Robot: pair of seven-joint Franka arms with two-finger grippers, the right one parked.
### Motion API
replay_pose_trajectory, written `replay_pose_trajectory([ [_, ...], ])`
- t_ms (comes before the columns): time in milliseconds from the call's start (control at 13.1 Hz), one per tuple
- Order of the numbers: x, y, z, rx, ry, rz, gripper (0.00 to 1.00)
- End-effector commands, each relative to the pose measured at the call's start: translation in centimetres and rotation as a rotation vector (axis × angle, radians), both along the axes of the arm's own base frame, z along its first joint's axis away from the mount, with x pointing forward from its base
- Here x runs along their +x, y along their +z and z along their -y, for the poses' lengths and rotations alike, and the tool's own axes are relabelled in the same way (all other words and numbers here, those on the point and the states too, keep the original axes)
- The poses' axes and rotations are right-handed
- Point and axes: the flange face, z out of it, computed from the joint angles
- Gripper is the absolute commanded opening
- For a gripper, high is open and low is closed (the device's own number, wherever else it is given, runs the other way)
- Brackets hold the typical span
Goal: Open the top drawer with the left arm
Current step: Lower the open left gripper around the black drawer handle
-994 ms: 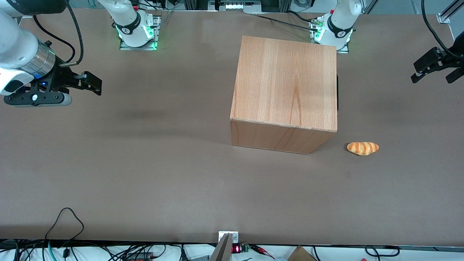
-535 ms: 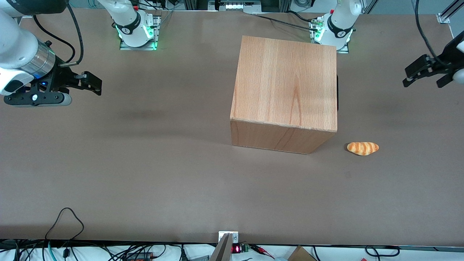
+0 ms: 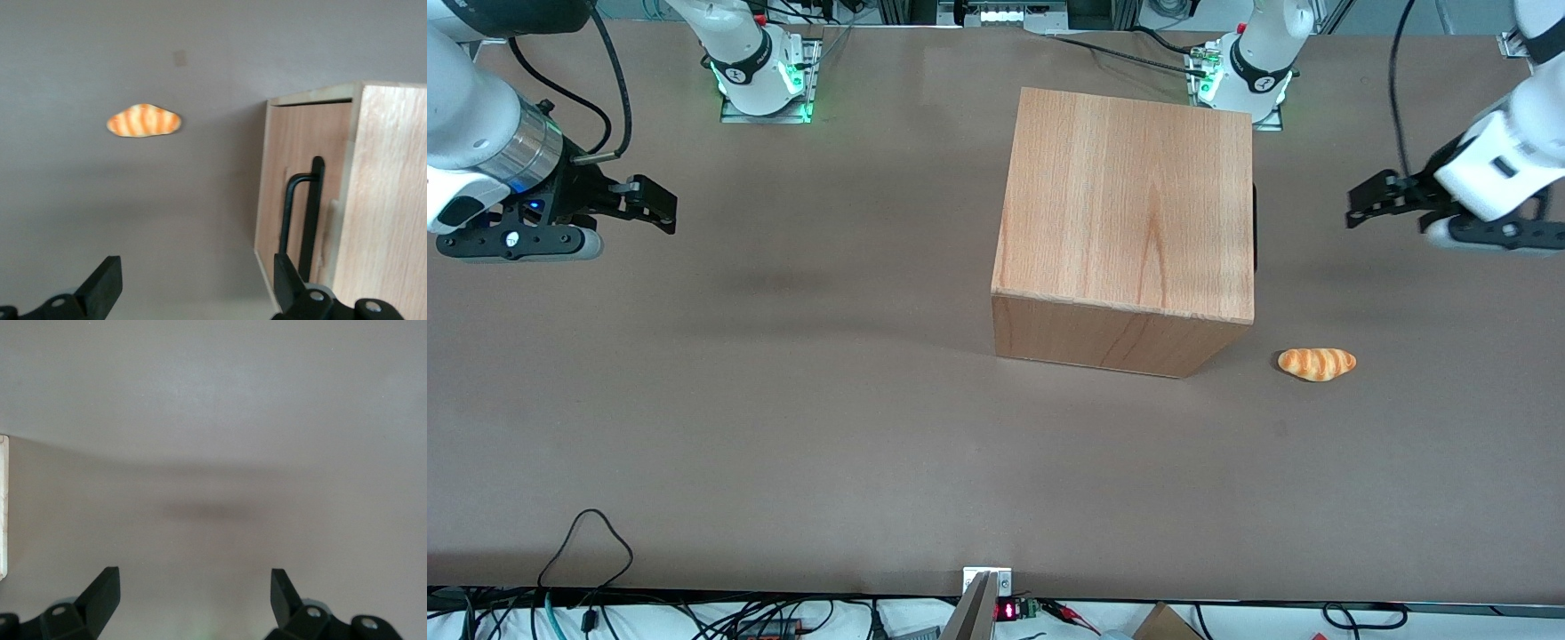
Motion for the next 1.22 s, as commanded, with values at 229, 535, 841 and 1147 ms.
replay_pose_trajectory([
  [229, -1.3, -5.8, 1.8, -0.105, 0.006, -0.028, 1.0],
  [535, -1.7, -8.1, 2.7, -0.129, 0.002, -0.037, 1.0],
  [841, -2.1, -9.8, 2.6, -0.129, 0.003, -0.059, 1.0],
  [1147, -2.3, -11.6, 2.2, -0.146, 0.022, -0.084, 1.0],
])
